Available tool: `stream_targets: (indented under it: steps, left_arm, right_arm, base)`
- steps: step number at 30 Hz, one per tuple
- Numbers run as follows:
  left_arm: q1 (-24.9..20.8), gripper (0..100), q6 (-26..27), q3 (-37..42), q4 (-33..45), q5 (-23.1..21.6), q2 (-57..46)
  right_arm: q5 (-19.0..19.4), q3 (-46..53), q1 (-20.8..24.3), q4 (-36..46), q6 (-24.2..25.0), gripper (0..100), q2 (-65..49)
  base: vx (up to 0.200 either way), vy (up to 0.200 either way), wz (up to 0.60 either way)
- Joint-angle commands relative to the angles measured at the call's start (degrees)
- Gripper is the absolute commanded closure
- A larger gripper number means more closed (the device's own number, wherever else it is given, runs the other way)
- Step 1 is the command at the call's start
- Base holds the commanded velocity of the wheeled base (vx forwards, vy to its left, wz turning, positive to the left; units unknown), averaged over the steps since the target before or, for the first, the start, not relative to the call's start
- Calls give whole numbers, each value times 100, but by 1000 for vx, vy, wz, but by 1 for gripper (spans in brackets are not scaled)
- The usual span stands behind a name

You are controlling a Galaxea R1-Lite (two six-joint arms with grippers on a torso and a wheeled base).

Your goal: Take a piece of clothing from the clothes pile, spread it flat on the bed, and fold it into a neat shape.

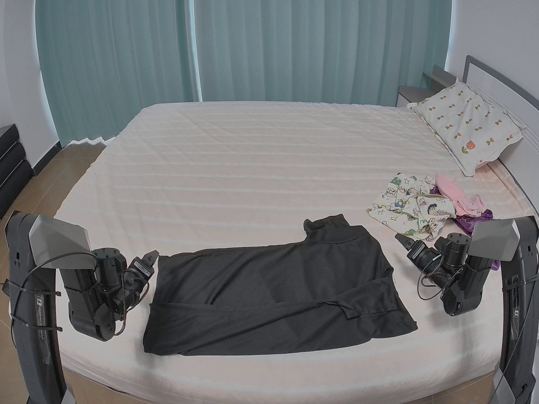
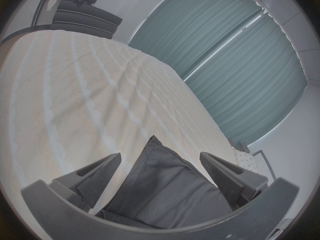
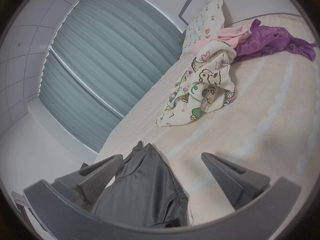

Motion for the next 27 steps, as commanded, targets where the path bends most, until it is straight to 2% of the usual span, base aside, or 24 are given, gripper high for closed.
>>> stream_targets:
  steps: [1, 10, 19, 25, 27]
  left_arm:
    - [-16, 0, -24, -2, 6, 1, -9]
    - [-139, 0, -15, 16, 6, 28, 26]
    - [-69, 0, -6, -20, -12, 107, 26]
    - [-16, 0, 2, -37, -161, 142, 26]
    - [-16, 0, 11, -55, -170, 142, 26]
  right_arm:
    - [3, -8, -1, -58, 2, 0, 9]
    - [3, -43, -9, -58, -7, 0, 9]
    - [-5, -52, -1, -58, -7, 0, 45]
    - [-5, -52, 8, -58, -7, 0, 45]
    - [-5, -43, 8, -58, -7, 0, 53]
  base:
    - [0, -200, 0]
    - [0, -200, 0]
    - [0, 0, 0]
    - [200, 0, 0]
    - [0, 0, 0]
